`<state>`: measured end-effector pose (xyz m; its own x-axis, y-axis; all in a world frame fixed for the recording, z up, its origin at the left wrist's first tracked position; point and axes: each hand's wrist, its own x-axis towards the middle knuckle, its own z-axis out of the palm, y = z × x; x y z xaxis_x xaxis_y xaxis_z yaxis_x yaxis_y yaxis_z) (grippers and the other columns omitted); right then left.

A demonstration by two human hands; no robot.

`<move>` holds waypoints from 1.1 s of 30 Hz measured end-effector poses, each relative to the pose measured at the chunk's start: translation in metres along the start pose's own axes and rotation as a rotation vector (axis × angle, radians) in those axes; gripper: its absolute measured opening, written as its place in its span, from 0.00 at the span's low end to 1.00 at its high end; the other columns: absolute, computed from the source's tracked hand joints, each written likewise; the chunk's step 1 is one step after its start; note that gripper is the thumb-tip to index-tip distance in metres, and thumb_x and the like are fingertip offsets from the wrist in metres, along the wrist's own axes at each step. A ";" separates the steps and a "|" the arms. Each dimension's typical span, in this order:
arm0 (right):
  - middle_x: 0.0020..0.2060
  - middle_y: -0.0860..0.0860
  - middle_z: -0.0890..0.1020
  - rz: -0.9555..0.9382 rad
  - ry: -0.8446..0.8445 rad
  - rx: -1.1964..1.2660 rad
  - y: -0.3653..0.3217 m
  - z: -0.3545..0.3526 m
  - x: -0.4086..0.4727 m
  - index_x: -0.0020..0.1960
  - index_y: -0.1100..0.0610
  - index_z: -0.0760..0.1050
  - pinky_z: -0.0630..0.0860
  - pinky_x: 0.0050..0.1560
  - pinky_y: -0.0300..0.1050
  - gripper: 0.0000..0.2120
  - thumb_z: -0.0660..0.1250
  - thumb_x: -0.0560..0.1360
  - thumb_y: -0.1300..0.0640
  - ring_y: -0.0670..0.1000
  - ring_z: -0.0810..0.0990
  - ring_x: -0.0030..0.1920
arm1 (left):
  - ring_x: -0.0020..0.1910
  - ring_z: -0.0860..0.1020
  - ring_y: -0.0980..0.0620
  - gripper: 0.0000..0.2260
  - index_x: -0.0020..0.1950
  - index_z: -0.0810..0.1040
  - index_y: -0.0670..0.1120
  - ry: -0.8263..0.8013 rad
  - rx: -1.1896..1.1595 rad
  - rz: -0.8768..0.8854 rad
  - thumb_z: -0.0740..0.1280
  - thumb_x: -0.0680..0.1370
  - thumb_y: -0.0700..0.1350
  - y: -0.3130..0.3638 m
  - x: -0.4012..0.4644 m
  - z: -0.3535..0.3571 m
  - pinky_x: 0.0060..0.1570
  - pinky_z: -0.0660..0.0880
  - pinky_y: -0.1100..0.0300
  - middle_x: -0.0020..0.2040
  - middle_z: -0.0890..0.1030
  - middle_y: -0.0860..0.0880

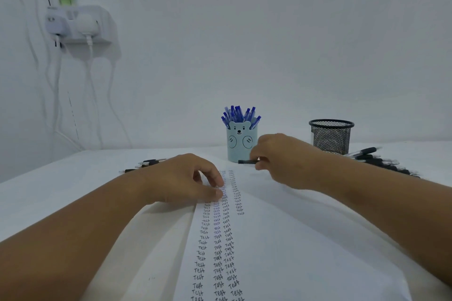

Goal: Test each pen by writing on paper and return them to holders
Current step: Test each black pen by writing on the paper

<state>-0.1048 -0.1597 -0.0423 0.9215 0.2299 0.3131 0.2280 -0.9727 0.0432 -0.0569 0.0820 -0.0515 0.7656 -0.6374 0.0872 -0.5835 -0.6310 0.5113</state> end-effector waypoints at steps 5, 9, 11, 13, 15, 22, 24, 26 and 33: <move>0.44 0.42 0.70 0.121 -0.097 -0.104 0.026 -0.027 -0.009 0.63 0.44 0.76 0.77 0.52 0.49 0.23 0.59 0.78 0.68 0.45 0.76 0.50 | 0.52 0.80 0.57 0.07 0.49 0.84 0.61 0.010 0.025 -0.008 0.76 0.73 0.58 0.000 0.000 -0.001 0.63 0.74 0.57 0.46 0.81 0.67; 0.45 0.43 0.71 0.231 -0.167 -0.171 0.045 -0.041 -0.014 0.59 0.46 0.78 0.79 0.54 0.50 0.21 0.60 0.77 0.67 0.52 0.80 0.53 | 0.51 0.79 0.61 0.05 0.48 0.84 0.62 0.041 0.056 0.000 0.75 0.73 0.58 -0.001 -0.001 0.000 0.62 0.73 0.60 0.47 0.80 0.70; 0.44 0.42 0.73 0.284 -0.179 -0.203 0.056 -0.044 -0.017 0.56 0.44 0.79 0.80 0.52 0.50 0.22 0.59 0.75 0.68 0.53 0.80 0.49 | 0.51 0.79 0.63 0.05 0.48 0.84 0.63 0.046 0.072 0.007 0.75 0.73 0.59 -0.001 0.000 0.000 0.61 0.73 0.61 0.47 0.80 0.70; 0.49 0.49 0.79 0.326 -0.184 -0.208 0.067 -0.045 -0.020 0.52 0.47 0.79 0.80 0.46 0.47 0.21 0.59 0.72 0.69 0.52 0.79 0.44 | 0.50 0.78 0.64 0.04 0.47 0.84 0.63 0.047 0.072 0.011 0.75 0.73 0.59 -0.001 -0.001 0.000 0.59 0.72 0.63 0.46 0.79 0.71; 0.55 0.60 0.81 0.371 -0.221 -0.218 0.071 -0.047 -0.024 0.55 0.58 0.80 0.68 0.35 0.40 0.20 0.59 0.68 0.71 0.54 0.76 0.38 | 0.49 0.78 0.66 0.04 0.47 0.84 0.63 0.048 0.071 0.016 0.75 0.74 0.59 -0.001 0.000 0.000 0.56 0.72 0.65 0.46 0.79 0.71; 0.60 0.60 0.81 0.419 -0.200 -0.289 0.080 -0.045 -0.024 0.62 0.60 0.79 0.67 0.38 0.42 0.24 0.59 0.69 0.71 0.60 0.81 0.59 | 0.47 0.77 0.68 0.06 0.49 0.85 0.59 0.055 0.073 0.011 0.74 0.75 0.57 0.002 0.001 0.002 0.46 0.67 0.72 0.45 0.76 0.75; 0.58 0.58 0.82 0.419 -0.193 -0.297 0.082 -0.043 -0.024 0.60 0.59 0.80 0.71 0.40 0.43 0.22 0.59 0.70 0.71 0.58 0.84 0.53 | 0.46 0.77 0.67 0.05 0.48 0.85 0.59 0.054 0.067 0.012 0.74 0.74 0.57 0.004 0.001 0.002 0.48 0.68 0.70 0.44 0.77 0.74; 0.57 0.57 0.82 0.412 -0.186 -0.312 0.079 -0.043 -0.027 0.60 0.58 0.79 0.72 0.40 0.44 0.21 0.59 0.71 0.71 0.55 0.80 0.44 | 0.47 0.77 0.67 0.05 0.48 0.85 0.59 0.052 0.067 0.009 0.75 0.74 0.56 0.005 0.000 0.002 0.50 0.69 0.69 0.44 0.77 0.74; 0.57 0.56 0.80 0.318 -0.171 -0.420 0.047 -0.040 -0.021 0.61 0.58 0.77 0.74 0.42 0.45 0.20 0.60 0.73 0.71 0.57 0.82 0.51 | 0.48 0.78 0.65 0.04 0.48 0.84 0.63 0.032 0.069 0.000 0.75 0.74 0.57 0.005 0.001 0.002 0.61 0.72 0.63 0.45 0.78 0.71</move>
<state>-0.1260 -0.2120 -0.0088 0.9703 -0.1098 0.2155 -0.1830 -0.9160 0.3571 -0.0594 0.0779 -0.0504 0.7733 -0.6235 0.1149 -0.5998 -0.6607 0.4513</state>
